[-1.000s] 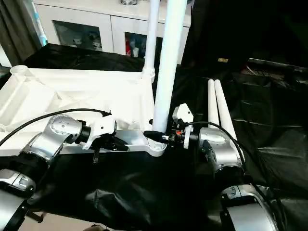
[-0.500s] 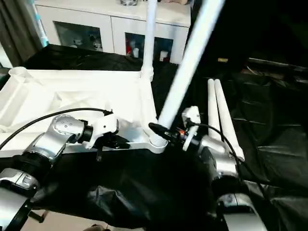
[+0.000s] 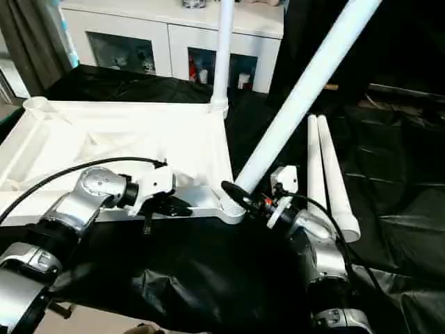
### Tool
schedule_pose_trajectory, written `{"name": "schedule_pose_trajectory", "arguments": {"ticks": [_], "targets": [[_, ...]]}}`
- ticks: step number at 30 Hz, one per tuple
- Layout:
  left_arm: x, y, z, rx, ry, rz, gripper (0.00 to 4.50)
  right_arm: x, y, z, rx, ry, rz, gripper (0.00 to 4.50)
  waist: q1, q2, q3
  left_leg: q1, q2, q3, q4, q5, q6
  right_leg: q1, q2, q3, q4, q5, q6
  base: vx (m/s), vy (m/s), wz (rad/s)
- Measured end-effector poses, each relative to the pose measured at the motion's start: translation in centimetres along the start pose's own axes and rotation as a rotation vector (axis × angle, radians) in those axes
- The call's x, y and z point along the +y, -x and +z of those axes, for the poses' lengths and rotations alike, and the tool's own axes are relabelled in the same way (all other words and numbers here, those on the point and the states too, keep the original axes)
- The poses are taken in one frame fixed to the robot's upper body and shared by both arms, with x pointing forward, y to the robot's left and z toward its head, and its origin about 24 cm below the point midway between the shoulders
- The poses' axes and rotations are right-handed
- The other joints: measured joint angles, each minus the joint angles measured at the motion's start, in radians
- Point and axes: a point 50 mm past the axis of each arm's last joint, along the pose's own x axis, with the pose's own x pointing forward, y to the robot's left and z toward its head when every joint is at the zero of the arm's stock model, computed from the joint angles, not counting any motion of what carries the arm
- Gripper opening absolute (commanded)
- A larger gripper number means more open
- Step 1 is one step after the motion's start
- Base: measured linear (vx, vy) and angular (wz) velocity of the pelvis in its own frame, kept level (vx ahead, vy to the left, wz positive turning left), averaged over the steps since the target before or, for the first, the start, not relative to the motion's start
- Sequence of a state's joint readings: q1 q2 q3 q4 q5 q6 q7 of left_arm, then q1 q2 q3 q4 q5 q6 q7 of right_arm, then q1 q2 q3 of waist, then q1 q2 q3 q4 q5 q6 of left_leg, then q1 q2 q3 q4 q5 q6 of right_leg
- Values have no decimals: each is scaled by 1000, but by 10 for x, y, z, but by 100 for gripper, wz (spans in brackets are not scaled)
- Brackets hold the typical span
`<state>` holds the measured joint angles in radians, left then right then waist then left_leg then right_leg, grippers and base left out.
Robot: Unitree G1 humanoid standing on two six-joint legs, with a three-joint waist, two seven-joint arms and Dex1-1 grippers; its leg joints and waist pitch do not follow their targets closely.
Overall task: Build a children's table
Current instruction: Insert table leg to table base, then rotate leg to tighten
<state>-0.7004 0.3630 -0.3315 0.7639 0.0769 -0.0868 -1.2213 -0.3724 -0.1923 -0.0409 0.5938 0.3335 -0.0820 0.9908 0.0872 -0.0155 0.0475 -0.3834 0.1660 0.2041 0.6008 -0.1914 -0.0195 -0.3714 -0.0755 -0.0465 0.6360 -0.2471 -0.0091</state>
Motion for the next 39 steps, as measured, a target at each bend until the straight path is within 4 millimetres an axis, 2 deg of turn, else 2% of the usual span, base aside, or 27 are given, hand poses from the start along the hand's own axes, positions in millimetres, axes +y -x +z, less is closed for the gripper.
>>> {"name": "schedule_pose_trajectory", "arguments": {"ticks": [6,10,18,29,33,39], "targets": [[0,2,-2,10,2,4,0,-1,-10,8,81,83,71,191,-4,0,0,2,0,0,0,0,0,1,0,0,0,0,0,0,0,0],[0,2,-2,16,0,0,0,-1,-16,9,154,122,137,191,-4,-7,-3,6,0,0,-2,0,0,4,0,0,-3,0,0,0,0,0],[0,4,-3,25,-1,-8,0,-3,-19,11,179,121,178,191,-6,-12,-3,11,0,1,-5,0,0,7,0,1,-5,0,0,0,0,0],[-1,7,-3,12,0,-42,0,-2,-20,12,178,128,236,191,-7,-15,-4,12,0,3,-10,0,-1,6,0,1,-9,0,0,0,0,0],[4,4,-3,19,23,22,0,-7,-26,12,159,124,149,191,-8,-16,-3,12,0,3,-10,0,-1,6,0,1,-8,0,0,0,0,0],[16,-4,4,26,114,126,0,-18,-40,13,116,124,-106,191,-29,-26,6,12,0,3,-10,0,-2,4,-1,1,-11,1,-1,0,0,0]]}}
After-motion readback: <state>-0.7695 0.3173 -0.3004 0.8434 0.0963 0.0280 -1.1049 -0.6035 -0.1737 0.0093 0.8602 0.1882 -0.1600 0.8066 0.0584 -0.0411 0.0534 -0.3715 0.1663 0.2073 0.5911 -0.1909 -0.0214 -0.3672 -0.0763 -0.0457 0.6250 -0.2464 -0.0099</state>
